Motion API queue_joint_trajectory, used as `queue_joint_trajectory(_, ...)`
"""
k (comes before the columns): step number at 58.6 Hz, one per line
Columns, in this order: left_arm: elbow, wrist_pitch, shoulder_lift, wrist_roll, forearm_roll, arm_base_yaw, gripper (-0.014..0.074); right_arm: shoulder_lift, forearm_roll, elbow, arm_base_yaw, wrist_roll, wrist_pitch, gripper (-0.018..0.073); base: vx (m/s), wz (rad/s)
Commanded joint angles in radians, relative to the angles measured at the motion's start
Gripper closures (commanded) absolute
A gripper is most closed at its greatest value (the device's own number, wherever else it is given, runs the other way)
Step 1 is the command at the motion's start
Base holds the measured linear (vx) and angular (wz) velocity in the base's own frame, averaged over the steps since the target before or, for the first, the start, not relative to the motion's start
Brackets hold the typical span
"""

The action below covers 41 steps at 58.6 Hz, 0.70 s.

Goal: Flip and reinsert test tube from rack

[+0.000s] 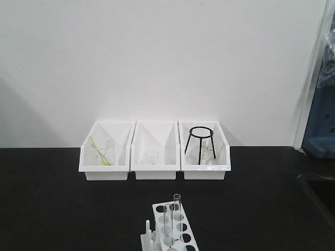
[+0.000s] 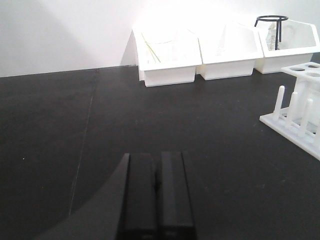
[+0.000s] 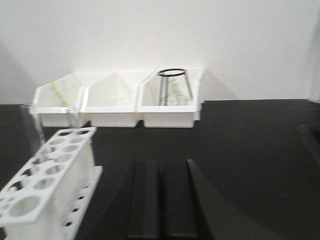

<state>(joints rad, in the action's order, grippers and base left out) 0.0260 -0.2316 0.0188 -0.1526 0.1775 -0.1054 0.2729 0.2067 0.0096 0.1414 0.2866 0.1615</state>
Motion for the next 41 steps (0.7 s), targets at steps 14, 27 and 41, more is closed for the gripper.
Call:
queue_joint_trajectory(14, -0.004, 0.08, 0.008, -0.009, -0.005, 0.0, 0.0602, -0.288, -0.076, 0.024, -0.132, -0.119, -0.134, 0.057, 0.0, 0.0)
queue_joint_trajectory(27, -0.004, 0.08, 0.008, -0.009, -0.005, 0.0, 0.0602, -0.298, -0.071, 0.024, -0.128, -0.118, -0.148, 0.057, 0.0, 0.0)
queue_joint_trajectory(41, -0.004, 0.08, 0.008, -0.009, -0.005, 0.0, 0.0602, -0.298, -0.071, 0.024, -0.128, -0.118, -0.148, 0.057, 0.0, 0.0)
